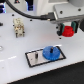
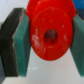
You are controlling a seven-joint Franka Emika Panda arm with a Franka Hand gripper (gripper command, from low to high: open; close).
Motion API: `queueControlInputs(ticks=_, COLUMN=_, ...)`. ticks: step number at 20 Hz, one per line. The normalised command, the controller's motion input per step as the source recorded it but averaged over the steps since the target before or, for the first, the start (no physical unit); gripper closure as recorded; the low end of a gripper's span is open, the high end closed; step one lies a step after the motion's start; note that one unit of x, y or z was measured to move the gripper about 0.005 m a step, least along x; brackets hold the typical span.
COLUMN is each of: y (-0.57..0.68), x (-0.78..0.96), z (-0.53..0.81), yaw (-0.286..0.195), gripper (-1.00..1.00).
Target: Insert the blue gear onto the right peg, followed by the red gear
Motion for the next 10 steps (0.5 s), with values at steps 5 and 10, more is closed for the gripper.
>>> queueControlInputs(ticks=5, y=-0.34, x=0.58, z=0.16, yaw=0.000, gripper=1.00)
queueControlInputs(ticks=10, y=-0.25, x=0.64, z=0.09, yaw=0.000, gripper=1.00)
